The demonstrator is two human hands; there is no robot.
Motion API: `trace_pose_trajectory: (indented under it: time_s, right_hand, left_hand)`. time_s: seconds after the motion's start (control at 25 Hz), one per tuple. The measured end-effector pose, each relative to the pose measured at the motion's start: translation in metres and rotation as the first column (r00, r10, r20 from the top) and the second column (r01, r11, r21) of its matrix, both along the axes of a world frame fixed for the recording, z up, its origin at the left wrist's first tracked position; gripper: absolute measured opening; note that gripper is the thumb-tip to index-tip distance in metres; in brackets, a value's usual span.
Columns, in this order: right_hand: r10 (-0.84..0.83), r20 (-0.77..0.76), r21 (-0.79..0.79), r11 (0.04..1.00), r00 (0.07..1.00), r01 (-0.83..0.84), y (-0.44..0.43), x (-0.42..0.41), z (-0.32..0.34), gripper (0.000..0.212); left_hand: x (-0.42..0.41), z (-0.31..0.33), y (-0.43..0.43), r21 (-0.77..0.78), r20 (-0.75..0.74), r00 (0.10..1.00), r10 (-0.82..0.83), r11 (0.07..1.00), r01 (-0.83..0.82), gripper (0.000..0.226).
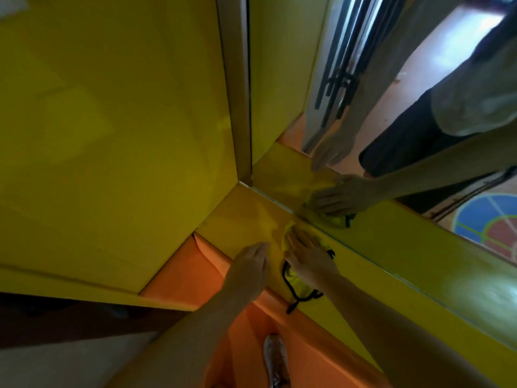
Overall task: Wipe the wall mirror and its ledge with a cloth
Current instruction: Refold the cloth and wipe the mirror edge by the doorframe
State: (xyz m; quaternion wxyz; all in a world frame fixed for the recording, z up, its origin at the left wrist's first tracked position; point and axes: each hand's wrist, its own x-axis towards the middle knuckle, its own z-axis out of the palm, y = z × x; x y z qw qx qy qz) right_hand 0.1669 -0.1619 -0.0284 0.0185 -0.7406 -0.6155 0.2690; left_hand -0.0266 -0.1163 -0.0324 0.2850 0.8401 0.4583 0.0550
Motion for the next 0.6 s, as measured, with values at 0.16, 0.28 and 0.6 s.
trace_pose_trajectory:
  time_s: [0.16, 0.28, 0.6]
  right_hand:
    - [-0.241, -0.144, -0.016, 0.97, 0.96, 0.242, -0.035, 0.03, 0.007, 0.051]
    - [-0.379, -0.242, 0.008, 0.92, 0.893, 0.392, -0.031, 0.038, 0.016, 0.036]
    - [-0.492, -0.383, -0.15, 0.868, 0.782, 0.473, -0.002, 0.04, 0.056, 0.047]
  left_hand:
    - [0.047, -0.005, -0.007, -0.418, 0.061, 0.996, 0.064, 0.908, -0.033, 0.047]
    - [0.076, -0.006, -0.012, -0.576, 0.186, 0.965, 0.183, 0.816, -0.044, 0.04]
    - [0.065, 0.029, 0.0, -0.68, 0.254, 0.937, 0.239, 0.734, -0.004, 0.041]
